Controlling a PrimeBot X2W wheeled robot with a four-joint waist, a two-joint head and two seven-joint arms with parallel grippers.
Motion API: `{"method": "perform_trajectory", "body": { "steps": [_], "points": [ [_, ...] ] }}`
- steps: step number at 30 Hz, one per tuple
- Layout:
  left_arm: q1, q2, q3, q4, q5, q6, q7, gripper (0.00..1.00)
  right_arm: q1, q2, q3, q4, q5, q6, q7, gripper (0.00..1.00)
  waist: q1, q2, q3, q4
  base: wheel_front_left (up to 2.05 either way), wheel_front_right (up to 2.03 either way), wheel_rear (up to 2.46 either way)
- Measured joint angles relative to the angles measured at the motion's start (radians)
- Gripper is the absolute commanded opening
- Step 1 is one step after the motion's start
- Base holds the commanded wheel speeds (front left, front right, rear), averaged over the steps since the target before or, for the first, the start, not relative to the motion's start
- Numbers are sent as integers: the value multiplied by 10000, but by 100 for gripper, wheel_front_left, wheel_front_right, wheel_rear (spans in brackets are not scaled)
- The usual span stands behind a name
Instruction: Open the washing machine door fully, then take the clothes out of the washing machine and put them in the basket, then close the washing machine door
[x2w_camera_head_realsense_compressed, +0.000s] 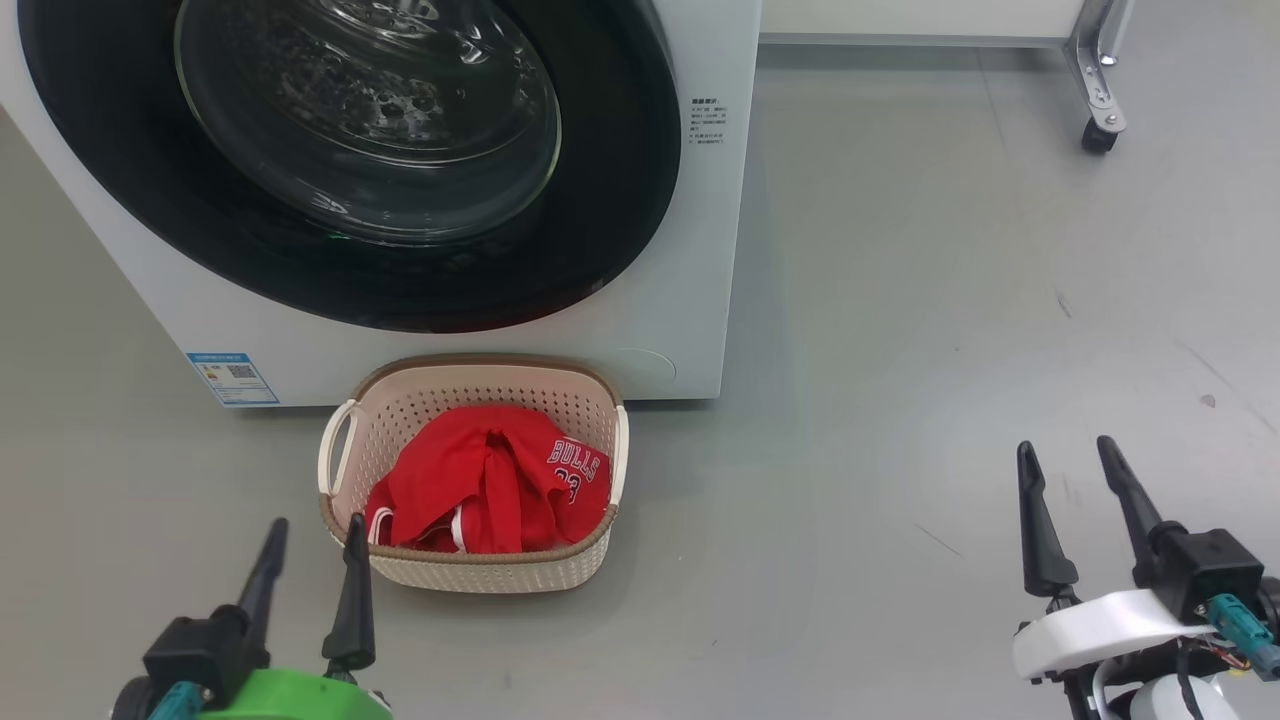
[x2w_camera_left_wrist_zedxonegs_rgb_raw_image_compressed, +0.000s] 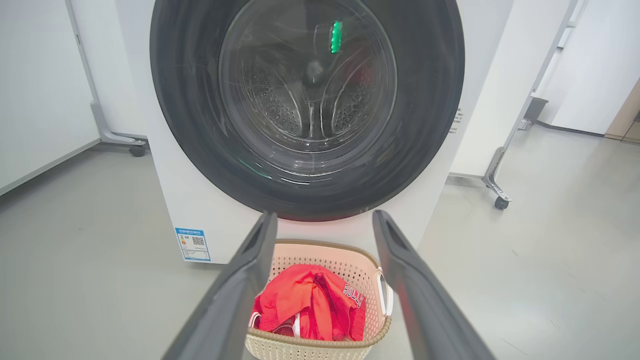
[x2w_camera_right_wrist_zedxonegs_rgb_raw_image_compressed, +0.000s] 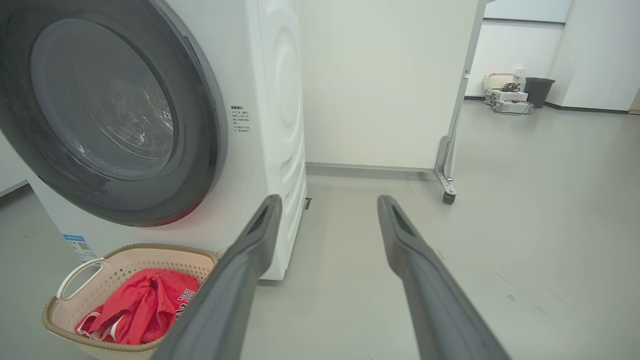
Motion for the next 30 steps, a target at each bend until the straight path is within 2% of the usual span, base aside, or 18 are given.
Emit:
{"method": "perform_trajectory", "body": {
  "steps": [1,6,12,30],
  "points": [
    [2,-10,-29,36,-46,4,0,0,2,17,8,38,-6,-2,0,0,0,0,-1,0,0,0,0],
    [127,-167,-136,514,-56,6,2,0,249,305,86,514,15,-17,10,0,0,0,-1,-1,0,0,0],
    [181,-176,-178,476,-472,6,4,0,301,349,71,539,439,71,25,0,0,0,-25,-29,0,0,0],
    [202,-173,-35,347,-2920,13,546,0,251,523,-364,573,2989,418,648,0,0,0,-97,-107,0,0,0]
  ]
}}
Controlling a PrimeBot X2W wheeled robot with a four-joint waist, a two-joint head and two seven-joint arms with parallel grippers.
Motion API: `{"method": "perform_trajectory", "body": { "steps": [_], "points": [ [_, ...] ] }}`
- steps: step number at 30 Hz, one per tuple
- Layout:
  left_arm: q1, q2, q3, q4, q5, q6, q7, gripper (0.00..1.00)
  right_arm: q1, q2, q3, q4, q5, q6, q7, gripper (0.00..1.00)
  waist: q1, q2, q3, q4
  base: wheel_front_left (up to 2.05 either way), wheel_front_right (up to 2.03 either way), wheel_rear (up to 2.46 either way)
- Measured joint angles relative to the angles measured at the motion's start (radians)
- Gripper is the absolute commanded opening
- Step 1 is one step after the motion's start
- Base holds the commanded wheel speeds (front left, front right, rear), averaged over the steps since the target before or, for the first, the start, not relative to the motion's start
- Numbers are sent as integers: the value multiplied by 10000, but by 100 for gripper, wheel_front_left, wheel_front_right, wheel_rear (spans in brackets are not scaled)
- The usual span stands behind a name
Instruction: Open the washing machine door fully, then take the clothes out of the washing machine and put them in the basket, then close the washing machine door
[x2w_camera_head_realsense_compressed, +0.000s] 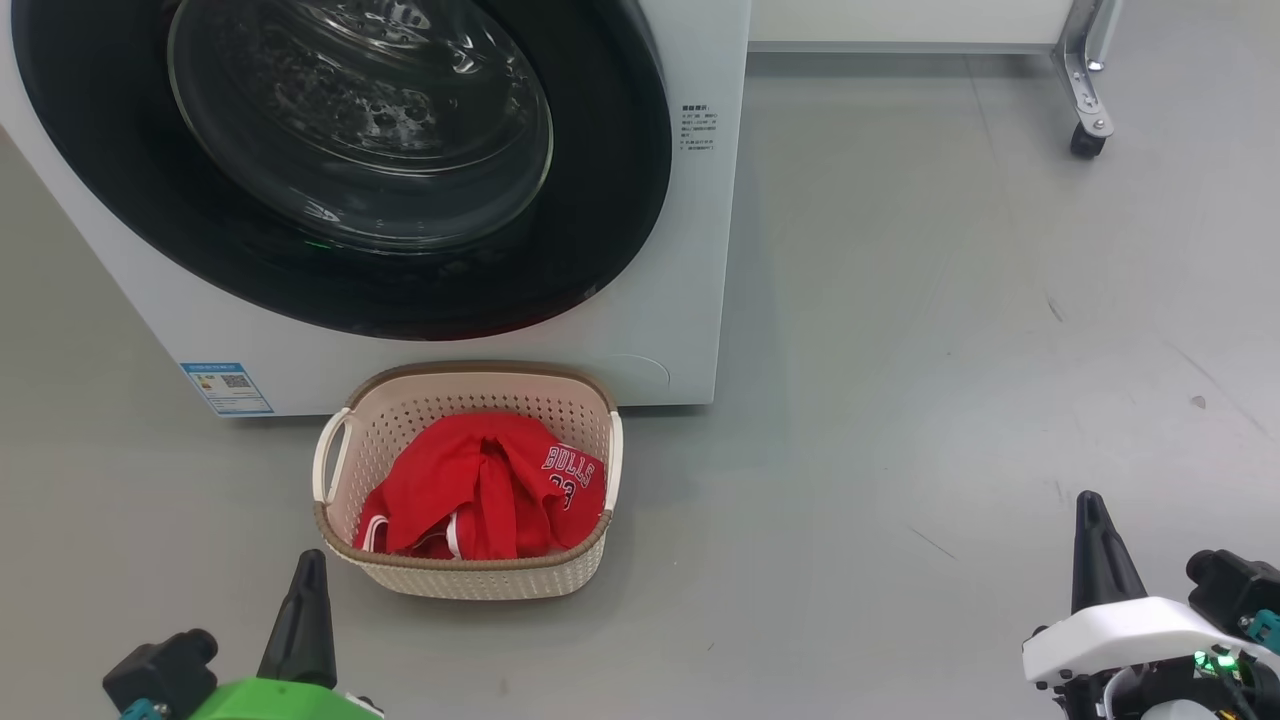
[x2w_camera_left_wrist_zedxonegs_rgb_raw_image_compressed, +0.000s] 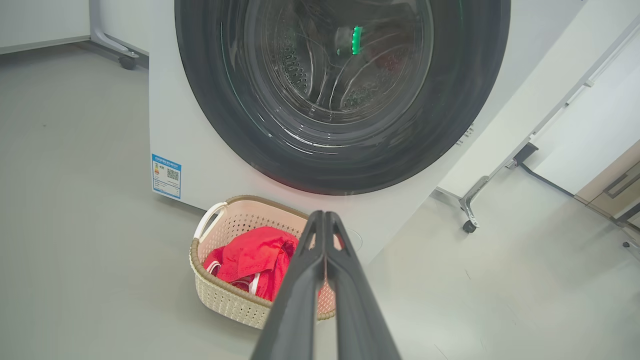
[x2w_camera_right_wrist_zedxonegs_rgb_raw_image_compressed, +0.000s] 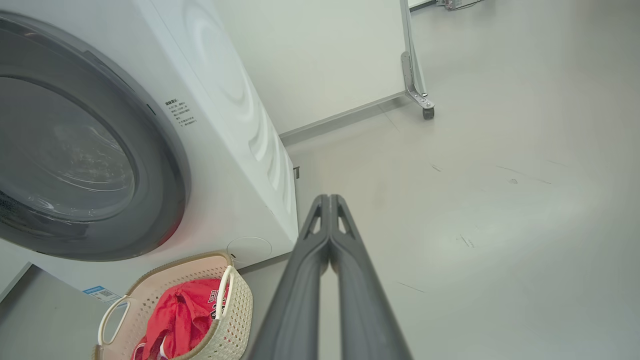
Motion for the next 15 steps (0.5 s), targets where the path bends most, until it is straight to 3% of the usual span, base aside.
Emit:
{"method": "perform_trajectory", "body": {
  "steps": [15],
  "points": [
    [-41,140,198,-8,-1883,2,508,0,-173,102,-370,148,1918,242,522,0,0,0,-60,-63,0,0,0]
  ]
}}
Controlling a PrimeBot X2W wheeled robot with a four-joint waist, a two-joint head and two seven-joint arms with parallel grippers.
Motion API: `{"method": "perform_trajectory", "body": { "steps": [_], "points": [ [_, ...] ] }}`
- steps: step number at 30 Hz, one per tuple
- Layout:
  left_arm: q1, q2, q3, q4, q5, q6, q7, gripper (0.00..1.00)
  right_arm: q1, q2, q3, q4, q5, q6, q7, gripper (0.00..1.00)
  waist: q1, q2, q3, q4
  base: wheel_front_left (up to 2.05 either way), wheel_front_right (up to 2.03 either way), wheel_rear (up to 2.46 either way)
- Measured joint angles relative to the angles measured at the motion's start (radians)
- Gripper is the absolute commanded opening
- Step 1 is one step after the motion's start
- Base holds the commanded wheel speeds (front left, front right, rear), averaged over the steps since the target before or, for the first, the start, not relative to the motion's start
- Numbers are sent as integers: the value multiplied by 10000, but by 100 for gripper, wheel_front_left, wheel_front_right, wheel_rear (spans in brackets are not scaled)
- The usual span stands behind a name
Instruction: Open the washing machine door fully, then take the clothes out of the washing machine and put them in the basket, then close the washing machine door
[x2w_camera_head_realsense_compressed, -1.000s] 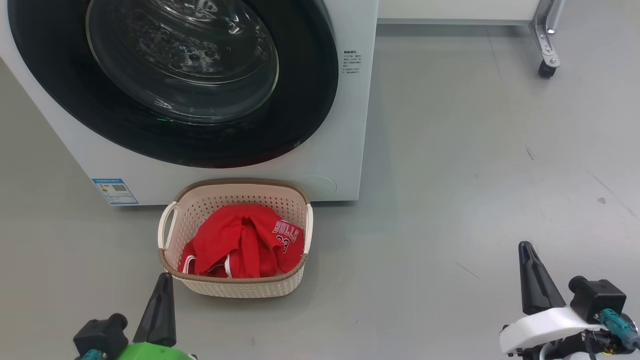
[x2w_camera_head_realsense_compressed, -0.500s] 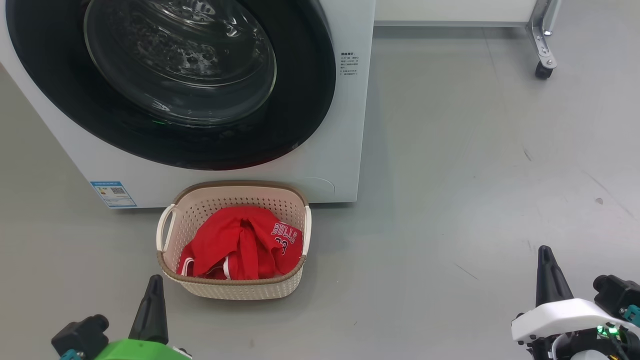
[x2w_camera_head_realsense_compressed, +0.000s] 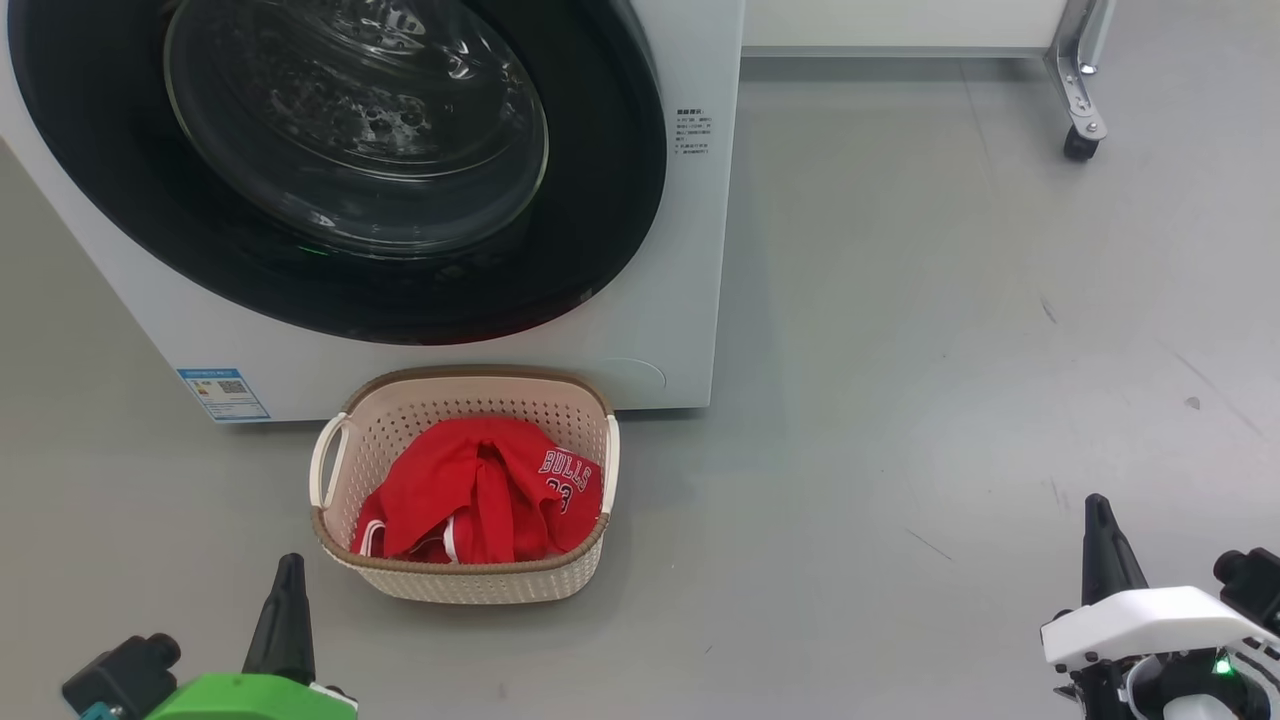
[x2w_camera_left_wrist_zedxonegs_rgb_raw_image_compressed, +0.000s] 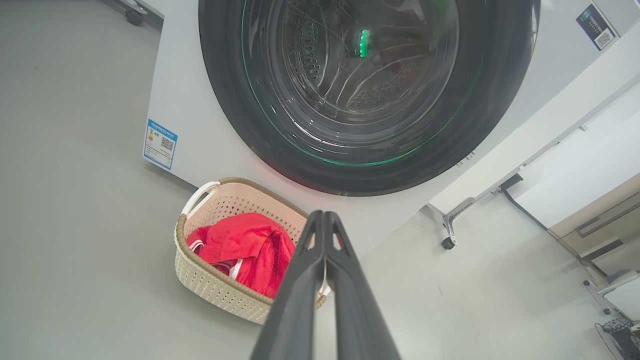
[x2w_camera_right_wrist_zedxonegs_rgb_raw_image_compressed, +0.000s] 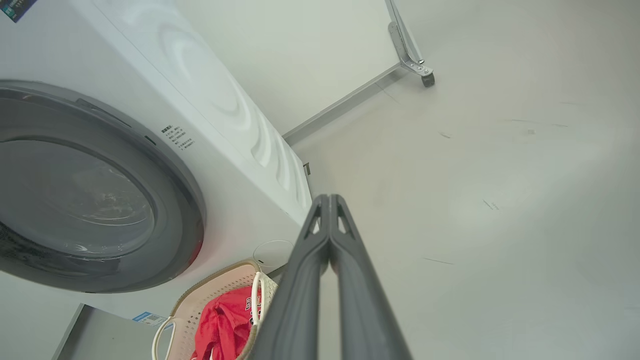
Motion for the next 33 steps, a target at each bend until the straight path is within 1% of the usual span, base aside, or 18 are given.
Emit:
{"method": "perform_trajectory", "body": {
  "steps": [9,13,19,33],
  "points": [
    [-72,82,73,8,-1151,0,270,0,-154,44,-224,134,1147,134,301,0,0,0,-38,-38,0,0,0],
    [-85,100,104,17,-1453,0,368,0,-193,67,-295,186,1528,209,385,0,0,0,-50,-51,0,0,0],
    [-202,138,188,54,-2399,0,593,0,-342,125,-458,270,2431,339,616,0,0,0,-80,-80,0,0,0],
    [-417,236,339,125,-4090,0,989,0,-547,205,-798,489,4209,593,1057,0,0,0,-141,-139,0,0,0]
  ]
}}
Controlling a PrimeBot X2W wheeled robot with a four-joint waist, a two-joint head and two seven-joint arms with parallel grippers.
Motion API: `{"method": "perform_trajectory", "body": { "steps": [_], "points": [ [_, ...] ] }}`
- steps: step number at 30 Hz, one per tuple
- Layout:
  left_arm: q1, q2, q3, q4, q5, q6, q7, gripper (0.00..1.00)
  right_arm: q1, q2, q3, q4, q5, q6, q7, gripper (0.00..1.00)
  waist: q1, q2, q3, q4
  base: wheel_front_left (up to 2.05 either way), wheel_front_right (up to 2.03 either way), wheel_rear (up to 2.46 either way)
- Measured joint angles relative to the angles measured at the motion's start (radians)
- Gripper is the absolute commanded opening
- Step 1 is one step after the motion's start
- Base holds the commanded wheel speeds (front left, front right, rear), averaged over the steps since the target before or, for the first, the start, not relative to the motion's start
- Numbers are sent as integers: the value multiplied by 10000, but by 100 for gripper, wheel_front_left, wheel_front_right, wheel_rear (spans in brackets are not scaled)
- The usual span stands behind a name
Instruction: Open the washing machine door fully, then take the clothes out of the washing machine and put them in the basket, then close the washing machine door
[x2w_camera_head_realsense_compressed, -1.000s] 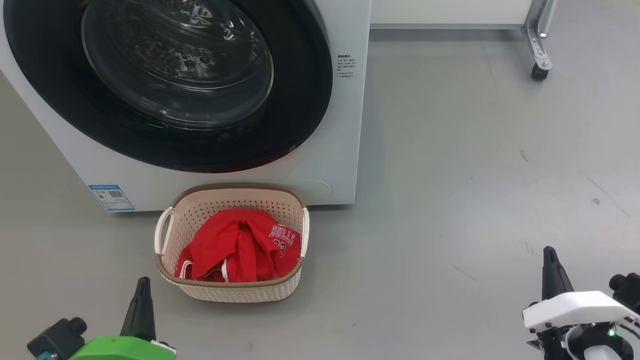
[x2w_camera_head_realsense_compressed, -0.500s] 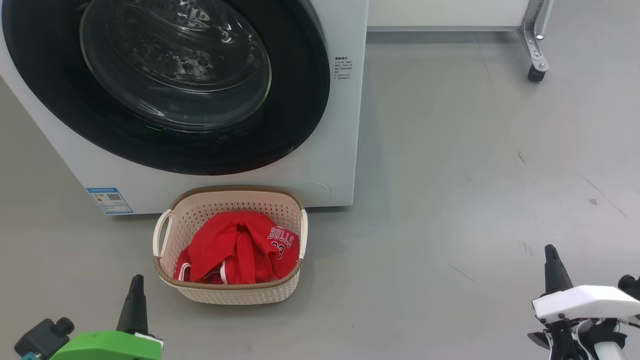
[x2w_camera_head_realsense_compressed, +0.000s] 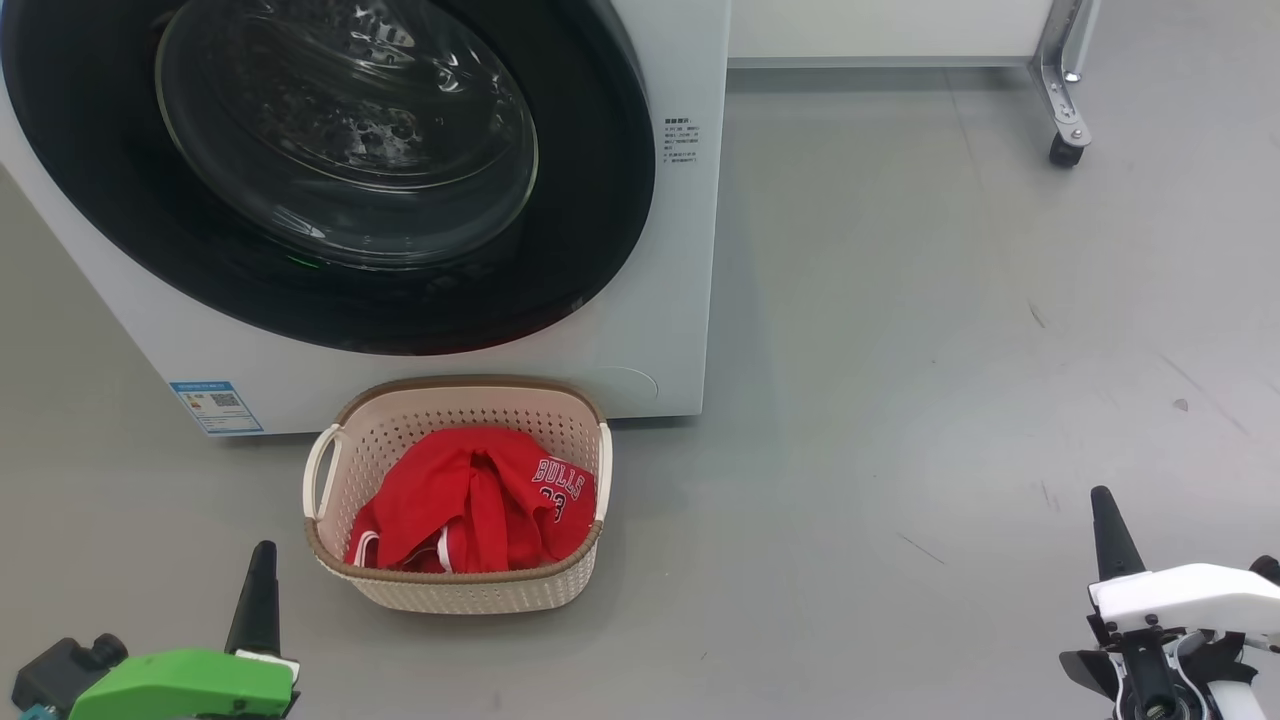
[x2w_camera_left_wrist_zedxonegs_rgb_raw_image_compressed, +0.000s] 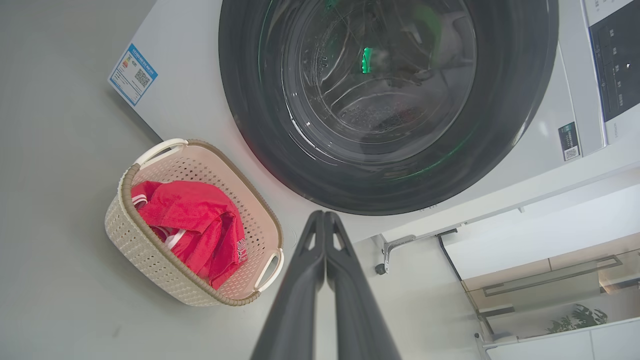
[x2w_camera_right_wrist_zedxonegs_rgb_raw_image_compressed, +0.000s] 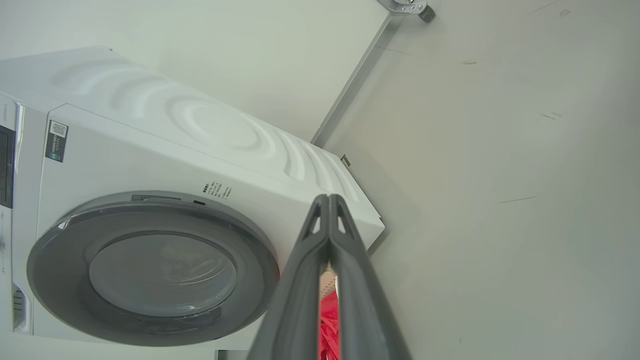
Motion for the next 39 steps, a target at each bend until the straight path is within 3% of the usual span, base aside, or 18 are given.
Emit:
{"method": "perform_trajectory", "body": {
  "steps": [32,39],
  "points": [
    [-482,196,339,153,-3956,-2,963,0,-567,240,-775,433,4027,600,1012,0,0,0,-138,-133,0,0,0],
    [-496,198,353,192,-3988,-2,965,0,-600,261,-790,454,4125,658,1043,0,0,0,-139,-133,0,0,0]
  ]
}}
